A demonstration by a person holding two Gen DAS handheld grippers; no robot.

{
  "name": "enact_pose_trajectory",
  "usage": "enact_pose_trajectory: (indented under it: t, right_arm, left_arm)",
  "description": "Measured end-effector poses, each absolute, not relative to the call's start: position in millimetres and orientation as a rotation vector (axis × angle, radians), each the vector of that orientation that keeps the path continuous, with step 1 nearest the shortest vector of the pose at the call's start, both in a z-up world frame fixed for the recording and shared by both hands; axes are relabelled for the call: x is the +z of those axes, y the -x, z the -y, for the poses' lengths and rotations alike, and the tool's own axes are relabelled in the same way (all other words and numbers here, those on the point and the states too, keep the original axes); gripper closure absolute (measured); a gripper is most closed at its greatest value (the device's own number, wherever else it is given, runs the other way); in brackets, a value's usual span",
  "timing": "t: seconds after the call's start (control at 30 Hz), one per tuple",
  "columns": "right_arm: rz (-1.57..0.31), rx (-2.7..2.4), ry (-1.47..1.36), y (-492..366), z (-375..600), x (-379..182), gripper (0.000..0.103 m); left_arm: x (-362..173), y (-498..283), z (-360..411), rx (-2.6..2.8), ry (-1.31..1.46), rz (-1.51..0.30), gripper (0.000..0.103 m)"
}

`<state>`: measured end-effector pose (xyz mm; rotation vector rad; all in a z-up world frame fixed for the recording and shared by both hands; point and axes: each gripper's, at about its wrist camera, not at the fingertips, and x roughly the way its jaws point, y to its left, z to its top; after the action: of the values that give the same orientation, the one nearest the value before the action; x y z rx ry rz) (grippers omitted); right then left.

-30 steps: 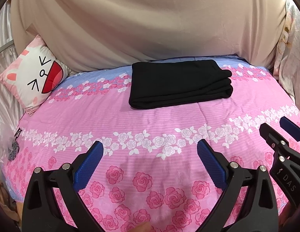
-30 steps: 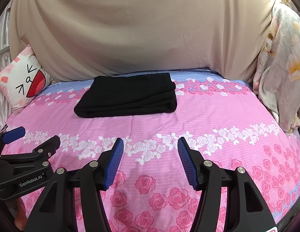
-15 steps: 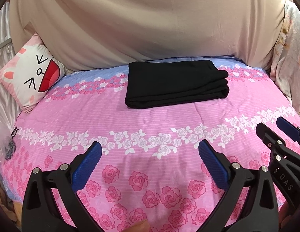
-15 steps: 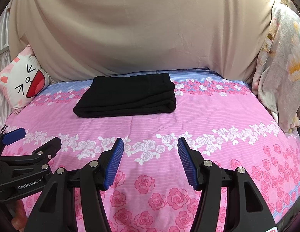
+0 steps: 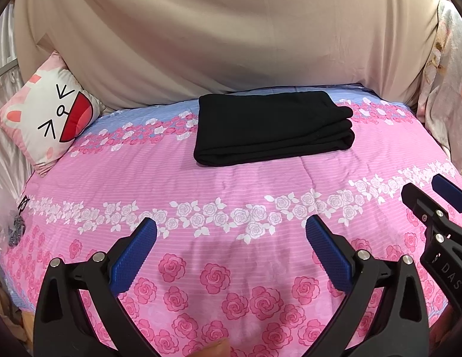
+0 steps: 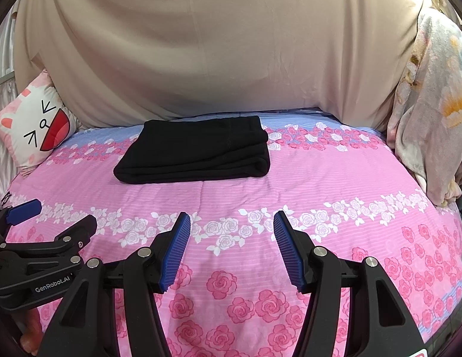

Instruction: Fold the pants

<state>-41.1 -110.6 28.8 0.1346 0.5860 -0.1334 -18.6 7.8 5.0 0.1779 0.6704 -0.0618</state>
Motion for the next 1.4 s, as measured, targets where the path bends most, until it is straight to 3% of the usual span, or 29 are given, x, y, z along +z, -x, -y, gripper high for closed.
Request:
enact_pose_trajectory:
  t: [1.4]
  right_arm:
    - [-0.572,-0.13,-0.126,44.1,108.0,34.7,0.046]
  left_arm:
    - [14.0,26.0,-9.5,-0.065,-0.201,-0.624,0.005]
